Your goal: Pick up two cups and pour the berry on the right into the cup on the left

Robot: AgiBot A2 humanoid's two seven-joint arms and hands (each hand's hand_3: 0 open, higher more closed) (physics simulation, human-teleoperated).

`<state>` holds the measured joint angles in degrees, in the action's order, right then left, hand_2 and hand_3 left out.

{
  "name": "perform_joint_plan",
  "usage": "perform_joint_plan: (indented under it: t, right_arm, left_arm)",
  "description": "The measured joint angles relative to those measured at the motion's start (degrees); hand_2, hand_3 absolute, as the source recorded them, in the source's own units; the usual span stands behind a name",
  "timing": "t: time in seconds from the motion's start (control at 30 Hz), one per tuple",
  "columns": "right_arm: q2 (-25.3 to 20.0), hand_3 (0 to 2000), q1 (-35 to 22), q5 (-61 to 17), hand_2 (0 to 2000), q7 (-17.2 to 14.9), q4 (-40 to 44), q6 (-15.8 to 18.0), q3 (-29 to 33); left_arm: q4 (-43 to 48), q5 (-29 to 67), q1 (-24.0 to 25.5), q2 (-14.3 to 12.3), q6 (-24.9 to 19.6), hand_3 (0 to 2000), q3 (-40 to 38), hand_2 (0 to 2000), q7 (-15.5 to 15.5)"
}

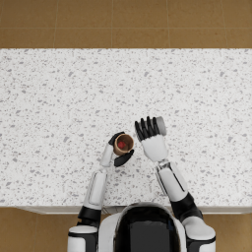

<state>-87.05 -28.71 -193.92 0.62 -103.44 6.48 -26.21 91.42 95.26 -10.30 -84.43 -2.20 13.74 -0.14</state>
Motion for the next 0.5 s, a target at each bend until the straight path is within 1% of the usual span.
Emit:
perform_joint_plan:
  t: [0.17,0.5]
  right_arm:
    - [-0.4,1280,0.3,-3.8,2000,0.0,-0.2,0.0,0.2]
    - [-0.3,1280,1.2,-4.6,2000,0.0,-0.5,-0.1,0.1]
  left_arm:
    - [0.0,0.0,-0.1,-0.3,-0.2,1280,-0.2,2000,0.0]
    - [1.3,0.0,1.1,-0.1,-0.1,1280,-1.0,2000,0.0]
